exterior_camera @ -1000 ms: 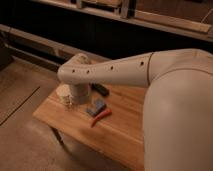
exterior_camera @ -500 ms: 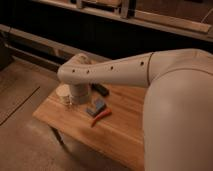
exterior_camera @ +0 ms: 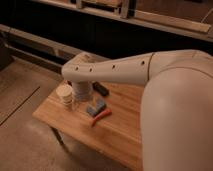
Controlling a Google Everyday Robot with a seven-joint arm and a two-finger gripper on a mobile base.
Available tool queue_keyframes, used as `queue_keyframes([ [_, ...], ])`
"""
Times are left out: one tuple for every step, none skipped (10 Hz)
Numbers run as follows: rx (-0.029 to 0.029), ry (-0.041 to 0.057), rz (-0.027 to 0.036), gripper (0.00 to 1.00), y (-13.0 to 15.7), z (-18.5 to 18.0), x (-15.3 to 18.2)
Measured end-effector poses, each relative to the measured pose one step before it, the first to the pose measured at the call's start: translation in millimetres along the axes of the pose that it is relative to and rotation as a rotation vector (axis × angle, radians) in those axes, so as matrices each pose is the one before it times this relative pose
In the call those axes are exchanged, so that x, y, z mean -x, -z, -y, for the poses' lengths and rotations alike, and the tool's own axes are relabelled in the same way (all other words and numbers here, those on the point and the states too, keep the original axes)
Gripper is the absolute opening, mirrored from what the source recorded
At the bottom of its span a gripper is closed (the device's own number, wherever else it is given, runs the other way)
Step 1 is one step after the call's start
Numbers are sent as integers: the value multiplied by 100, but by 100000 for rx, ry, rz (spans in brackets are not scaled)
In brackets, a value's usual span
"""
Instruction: Wipe the white sponge on the table
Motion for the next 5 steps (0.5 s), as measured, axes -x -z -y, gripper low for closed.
queue_keyframes([
  [-664,-1758,-138,65,-411,-7,514],
  [-359,-1209,-582,65,-350,-68,233],
  [-803,-2544,55,65,-365,333,755],
  [-303,-1524,428,65,-23,164,457],
  [-203,-1571,1056,65,184,122,526],
])
